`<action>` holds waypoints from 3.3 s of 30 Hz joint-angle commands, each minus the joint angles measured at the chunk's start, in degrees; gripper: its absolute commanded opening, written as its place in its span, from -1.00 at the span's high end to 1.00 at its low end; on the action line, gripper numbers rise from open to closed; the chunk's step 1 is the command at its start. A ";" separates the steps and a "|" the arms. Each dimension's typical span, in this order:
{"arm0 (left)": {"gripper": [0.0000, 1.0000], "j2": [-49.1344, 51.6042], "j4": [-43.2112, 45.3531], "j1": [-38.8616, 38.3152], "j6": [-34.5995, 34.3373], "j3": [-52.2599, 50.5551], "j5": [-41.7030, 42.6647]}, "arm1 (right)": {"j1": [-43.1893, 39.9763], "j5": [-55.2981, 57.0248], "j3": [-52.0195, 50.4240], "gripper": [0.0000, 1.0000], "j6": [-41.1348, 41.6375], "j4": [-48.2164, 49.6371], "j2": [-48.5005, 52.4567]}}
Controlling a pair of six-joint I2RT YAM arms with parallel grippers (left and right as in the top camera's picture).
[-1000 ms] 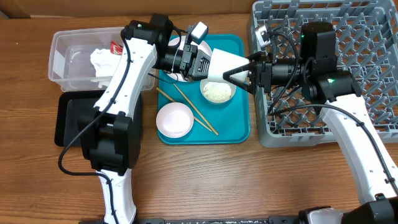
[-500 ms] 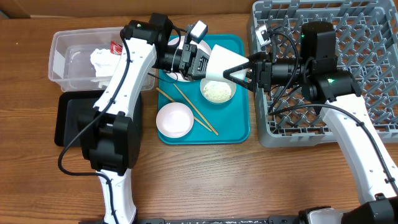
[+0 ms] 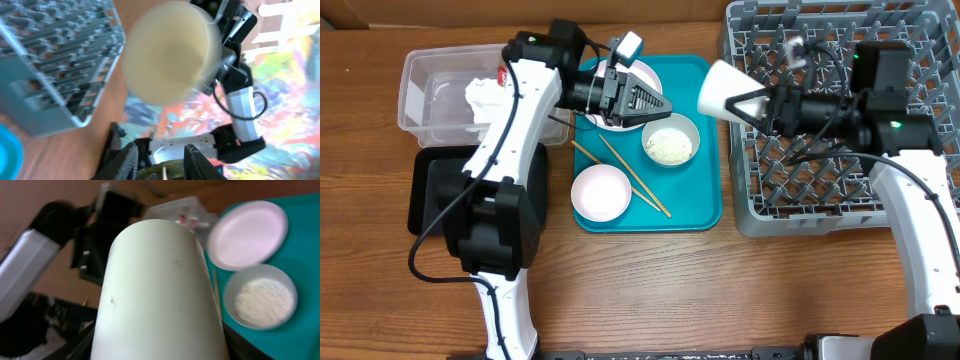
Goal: Sort waste into correct bins and load items into the dishwasher
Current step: 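Release the cup from the left gripper and pull left arm back, then lower the white cup upside down into the rack with the right gripper, then reach the left gripper to the rice bowl rim and grasp it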
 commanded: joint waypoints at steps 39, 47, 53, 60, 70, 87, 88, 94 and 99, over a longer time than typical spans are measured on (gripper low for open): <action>0.04 -0.92 -8.63 1.90 -9.90 28.17 -67.10 | 9.22 57.53 3.15 -0.08 18.45 -35.39 5.55; -0.04 -0.92 -8.81 1.92 -9.86 28.17 -67.12 | 9.25 55.82 3.13 -0.34 18.47 -35.39 8.46; -0.06 -0.92 -8.90 1.92 -9.86 28.17 -67.36 | 9.25 55.47 3.15 -0.72 18.45 -34.82 9.01; -0.09 -0.94 -8.90 1.92 -9.88 28.74 -68.65 | 8.92 55.45 5.86 -0.81 18.03 -35.43 8.98; 0.06 -5.25 -15.43 1.73 -17.70 34.23 -68.70 | 9.86 47.84 23.17 -0.81 12.74 -41.03 8.87; 0.12 -13.94 -13.18 -13.25 -32.06 7.58 -82.14 | 16.39 44.98 22.97 -0.80 14.38 -34.45 9.62; 0.14 -13.92 -12.00 -13.55 -32.44 5.46 -82.05 | 16.39 44.98 22.97 -0.80 14.58 -34.45 9.84; 0.19 -13.92 2.60 -14.78 -33.44 -5.22 -81.50 | 16.39 44.96 22.97 -0.80 14.58 -34.45 11.78; -0.03 -12.55 17.94 -15.13 -33.42 -12.55 -81.68 | 16.39 44.96 22.97 -0.80 14.56 -34.49 12.22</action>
